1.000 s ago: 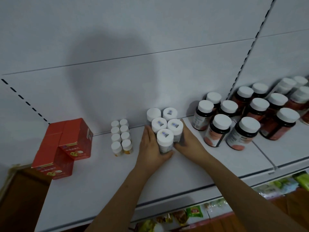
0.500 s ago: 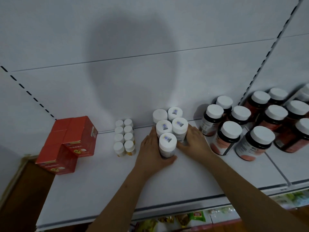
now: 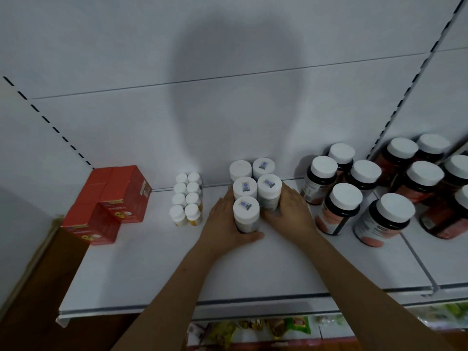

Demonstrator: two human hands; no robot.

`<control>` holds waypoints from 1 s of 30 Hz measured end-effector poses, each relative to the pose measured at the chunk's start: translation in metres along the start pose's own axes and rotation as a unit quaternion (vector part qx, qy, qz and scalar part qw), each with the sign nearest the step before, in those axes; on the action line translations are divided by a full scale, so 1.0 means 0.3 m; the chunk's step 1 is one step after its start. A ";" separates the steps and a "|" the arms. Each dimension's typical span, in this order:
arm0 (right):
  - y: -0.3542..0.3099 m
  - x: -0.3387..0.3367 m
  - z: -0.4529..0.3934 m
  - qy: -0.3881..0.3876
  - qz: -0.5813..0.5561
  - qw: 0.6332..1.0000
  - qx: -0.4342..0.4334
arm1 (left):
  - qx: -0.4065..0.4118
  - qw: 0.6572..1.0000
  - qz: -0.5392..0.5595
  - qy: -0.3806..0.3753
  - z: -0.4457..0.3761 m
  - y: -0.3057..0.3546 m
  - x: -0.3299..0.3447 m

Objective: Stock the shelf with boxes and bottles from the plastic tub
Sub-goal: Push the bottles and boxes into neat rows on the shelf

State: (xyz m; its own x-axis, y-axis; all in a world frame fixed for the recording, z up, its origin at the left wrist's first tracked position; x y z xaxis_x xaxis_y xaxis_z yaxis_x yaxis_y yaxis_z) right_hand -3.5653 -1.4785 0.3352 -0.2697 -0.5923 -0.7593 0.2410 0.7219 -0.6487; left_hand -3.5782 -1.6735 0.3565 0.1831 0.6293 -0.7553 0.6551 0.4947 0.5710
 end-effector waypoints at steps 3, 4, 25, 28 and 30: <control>0.004 -0.004 0.000 0.001 -0.008 1.000 -0.012 | -0.005 1.000 -0.014 -0.003 0.017 0.002 0.004; 0.005 -0.005 0.003 0.001 0.001 1.000 -0.022 | -0.006 1.000 -0.018 -0.001 0.028 0.003 0.007; 0.057 -0.211 0.389 0.020 -0.105 0.994 0.038 | -0.005 0.991 -0.019 0.133 0.262 0.249 -0.010; 0.078 -0.340 0.471 0.081 -0.105 0.990 0.052 | 0.056 0.994 0.027 0.091 0.211 0.329 0.053; 0.100 -0.431 0.517 0.136 -0.087 0.985 0.065 | 0.089 0.991 0.070 0.068 0.164 0.373 0.108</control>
State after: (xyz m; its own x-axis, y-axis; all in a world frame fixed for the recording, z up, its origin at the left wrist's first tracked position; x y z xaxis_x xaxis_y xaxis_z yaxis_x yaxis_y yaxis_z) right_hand -3.3787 -1.4357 0.4059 -0.5521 -0.5724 -0.6063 0.2821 0.5561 -0.7818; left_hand -3.4631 -1.6272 0.3800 0.1887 0.7660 -0.6145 0.7518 0.2899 0.5923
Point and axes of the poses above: each hand's wrist, its own z-axis away from the middle knuckle, its own x-axis out of the palm, y = z × x, the point moved 2 cm from there along -z, towards the middle knuckle, and after that the axes turned 14 degrees about x, right-handed, at the moved point
